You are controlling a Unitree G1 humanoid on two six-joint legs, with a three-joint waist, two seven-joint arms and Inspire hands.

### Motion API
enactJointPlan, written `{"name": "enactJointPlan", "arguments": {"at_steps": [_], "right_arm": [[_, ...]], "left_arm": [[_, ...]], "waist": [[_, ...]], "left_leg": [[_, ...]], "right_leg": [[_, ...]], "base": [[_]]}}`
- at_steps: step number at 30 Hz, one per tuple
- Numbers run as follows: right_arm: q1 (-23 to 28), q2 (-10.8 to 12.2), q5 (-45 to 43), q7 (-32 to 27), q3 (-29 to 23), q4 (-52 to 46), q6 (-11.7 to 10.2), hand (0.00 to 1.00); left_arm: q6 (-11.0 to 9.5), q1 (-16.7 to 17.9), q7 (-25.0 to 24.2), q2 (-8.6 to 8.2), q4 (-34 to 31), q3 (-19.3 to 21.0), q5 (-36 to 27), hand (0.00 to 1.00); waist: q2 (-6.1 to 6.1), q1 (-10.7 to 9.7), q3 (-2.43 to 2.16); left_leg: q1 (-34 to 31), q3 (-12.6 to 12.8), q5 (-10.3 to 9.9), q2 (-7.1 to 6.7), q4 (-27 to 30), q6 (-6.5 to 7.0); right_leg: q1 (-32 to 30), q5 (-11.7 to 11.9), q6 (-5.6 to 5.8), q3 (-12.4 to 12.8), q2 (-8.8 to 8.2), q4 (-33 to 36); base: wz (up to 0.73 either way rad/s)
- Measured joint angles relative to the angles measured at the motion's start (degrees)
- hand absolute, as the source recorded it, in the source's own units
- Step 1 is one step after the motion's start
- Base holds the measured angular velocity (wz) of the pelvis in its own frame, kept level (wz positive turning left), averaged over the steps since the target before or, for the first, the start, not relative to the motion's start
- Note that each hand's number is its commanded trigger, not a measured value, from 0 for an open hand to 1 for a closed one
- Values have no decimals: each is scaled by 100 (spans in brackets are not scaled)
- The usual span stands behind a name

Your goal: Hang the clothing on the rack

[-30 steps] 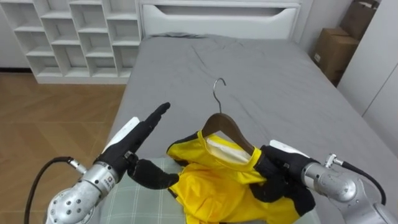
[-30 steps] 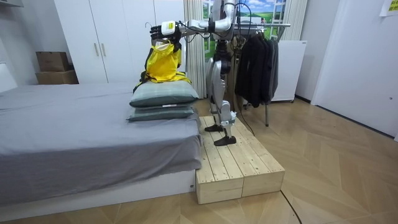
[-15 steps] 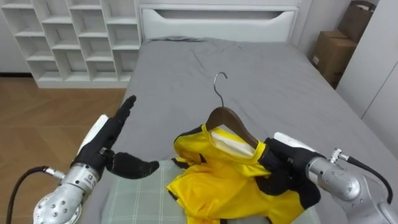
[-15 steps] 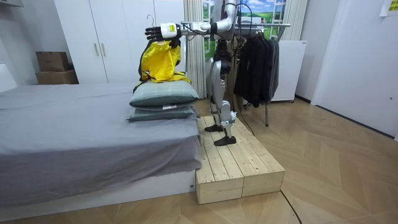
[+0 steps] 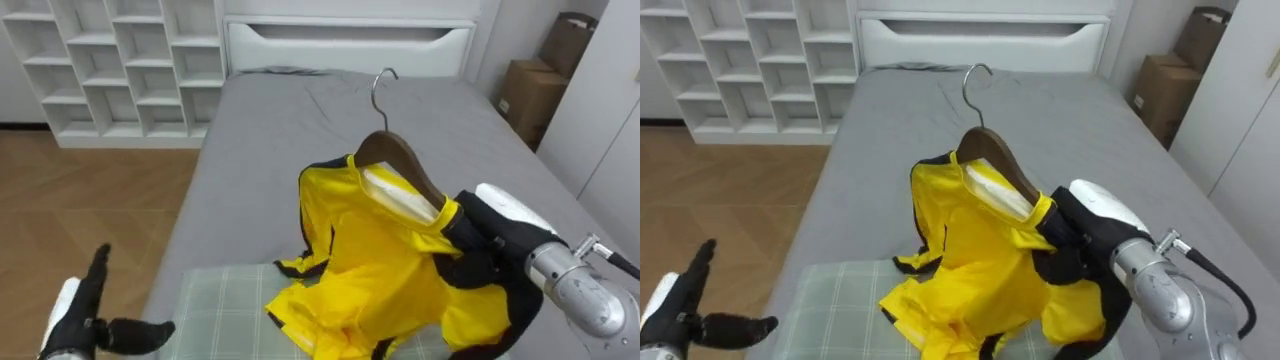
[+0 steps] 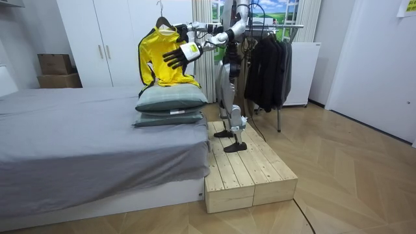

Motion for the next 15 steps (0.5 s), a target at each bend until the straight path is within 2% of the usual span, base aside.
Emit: {"name": "enactJointPlan", "arguments": {"at_steps": [4, 9, 15], "right_arm": [[2, -20, 2, -44, -112, -251, 41, 100], [6, -20, 60, -90, -171, -275, 63, 100], [361, -34, 382, -86, -243, -827, 150, 100]], "left_arm": [[-1, 339, 185, -10, 502, 92, -11, 0], [-14, 605, 265, -66, 1074, 97, -95, 0], [-36, 812, 259, -94, 2053, 98, -123, 0]], "waist": [[-18, -11, -12], [-23, 0, -15], [-23, 58, -10]], "left_leg": [[-25, 45, -1, 2, -35, 0], [-4, 61, 0, 2, -69, 0], [-3, 69, -1, 3, -110, 0]], "right_leg": [[-50, -2, 3, 27, 8, -2], [-49, -3, 5, 48, 13, 2], [-40, -6, 9, 50, 16, -1]], "base": [[-4], [-1], [0]]}}
